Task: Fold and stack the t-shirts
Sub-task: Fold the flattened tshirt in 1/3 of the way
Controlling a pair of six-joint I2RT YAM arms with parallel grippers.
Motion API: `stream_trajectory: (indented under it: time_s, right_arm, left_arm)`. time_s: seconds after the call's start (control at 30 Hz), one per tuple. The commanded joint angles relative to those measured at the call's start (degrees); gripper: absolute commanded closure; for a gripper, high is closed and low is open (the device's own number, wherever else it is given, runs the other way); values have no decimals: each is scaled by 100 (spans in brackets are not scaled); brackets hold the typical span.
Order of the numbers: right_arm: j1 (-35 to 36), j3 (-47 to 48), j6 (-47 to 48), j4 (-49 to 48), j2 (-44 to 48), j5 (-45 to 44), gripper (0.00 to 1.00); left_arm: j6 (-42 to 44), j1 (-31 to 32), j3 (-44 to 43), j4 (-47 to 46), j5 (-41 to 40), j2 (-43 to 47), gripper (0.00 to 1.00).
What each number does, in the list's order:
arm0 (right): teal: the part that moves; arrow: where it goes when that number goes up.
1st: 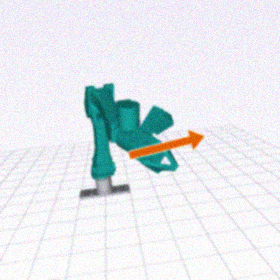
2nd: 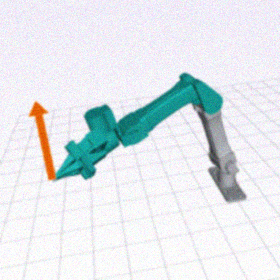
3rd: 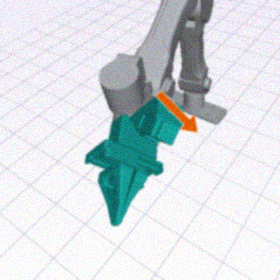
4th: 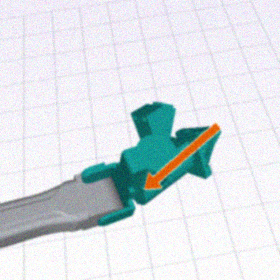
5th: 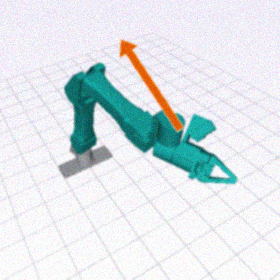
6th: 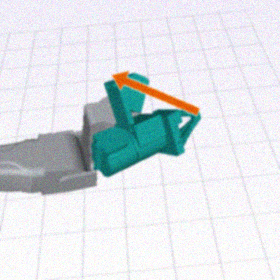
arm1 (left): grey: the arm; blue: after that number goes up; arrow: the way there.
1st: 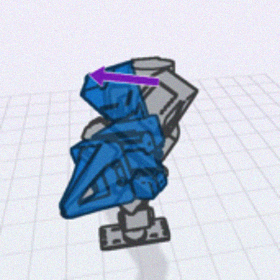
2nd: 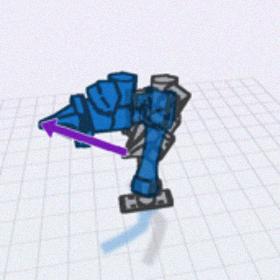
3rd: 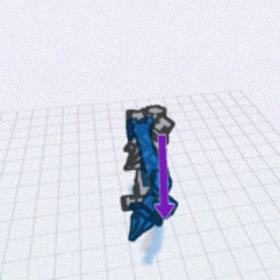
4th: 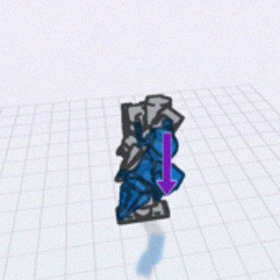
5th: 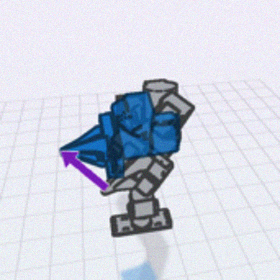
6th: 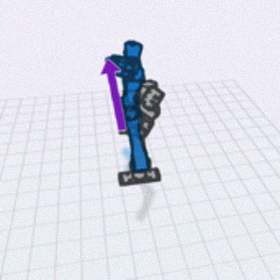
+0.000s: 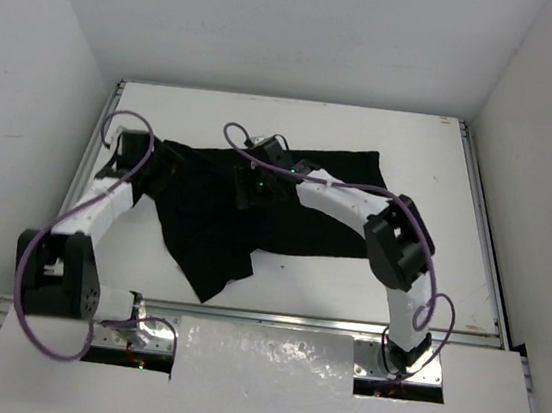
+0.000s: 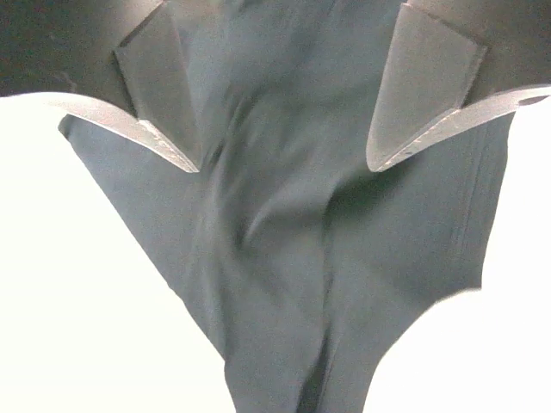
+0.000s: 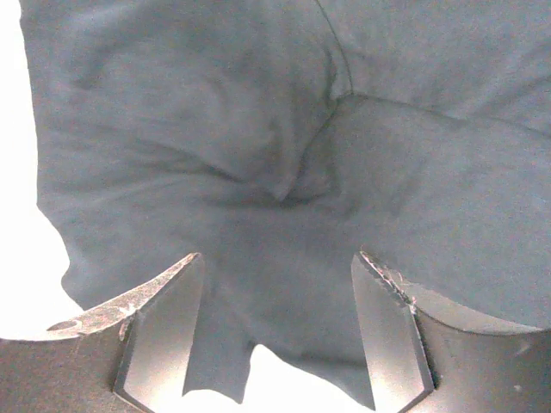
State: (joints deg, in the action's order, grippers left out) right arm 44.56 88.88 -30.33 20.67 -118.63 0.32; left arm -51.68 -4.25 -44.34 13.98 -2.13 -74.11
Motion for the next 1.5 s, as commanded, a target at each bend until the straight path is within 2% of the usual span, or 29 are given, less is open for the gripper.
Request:
stream_trajectory:
  time_s: [0.0, 0.07, 0.13, 0.23, 0.3, 0.43, 0.5, 0.63, 0.9, 0.97, 1.0, 1.1, 1.17, 1.2, 1.3, 1.47]
  right_arm:
    - [-43, -212, 149, -133, 779, 90, 30]
    - [-35, -318, 289, -115, 1024, 293, 30]
    - [-43, -678, 325, -194, 1244, 565, 30]
    - [-43, -1328, 369, -545, 1737, 776, 29]
    - [-35, -1583, 440, -686, 1965, 926, 29]
    - [-35, -1760, 536, -722, 2168, 1110, 29]
    - [-35, -1848, 563, -722, 2238, 1137, 29]
    - [-43, -1962, 581, -792, 2309, 1190, 29]
    - [-35, -1927, 607, -757, 2230, 1190, 29]
    - [-35, -1866, 624, -722, 2142, 1190, 29]
    - [-35, -1848, 616, -731, 2090, 1190, 29]
    - [-43, -1822, 598, -766, 2011, 1216, 29]
    - [-35, -1813, 607, -757, 1940, 1225, 29]
    - [-43, -1822, 607, -757, 1931, 1225, 29]
    - [-35, -1822, 607, -757, 1923, 1225, 29]
    - [-35, -1813, 598, -757, 1922, 1225, 29]
  left_arm:
    - [193, -198, -1171, -98, -752, -962, 28]
    - [421, -286, -1812, 16, -876, -1763, 29]
    - [439, -374, -1947, -70, -712, -2324, 46]
    - [632, -392, -2149, -447, -579, -2905, 50]
    - [1044, -384, -2439, -658, -464, -3144, 50]
    - [1318, -401, -2159, -1640, -25, -3215, 50]
    - [1336, -410, -2245, -1600, 46, -3416, 62]
    - [1362, -410, -2343, -1696, 160, -3646, 75]
    - [1398, -401, -2484, -1407, 134, -3752, 75]
    - [1450, -401, -2361, -1459, 134, -3541, 66]
    - [1468, -401, -2352, -1459, 143, -3471, 57]
    - [1521, -401, -2343, -1424, 169, -3295, 48]
    - [1495, -401, -2290, -1407, 82, -3172, 49]
    - [1468, -401, -2246, -1407, -6, -3084, 54]
    - [1468, -401, -2220, -1143, -94, -3031, 60]
    - [1529, -410, -2456, -862, -121, -3347, 73]
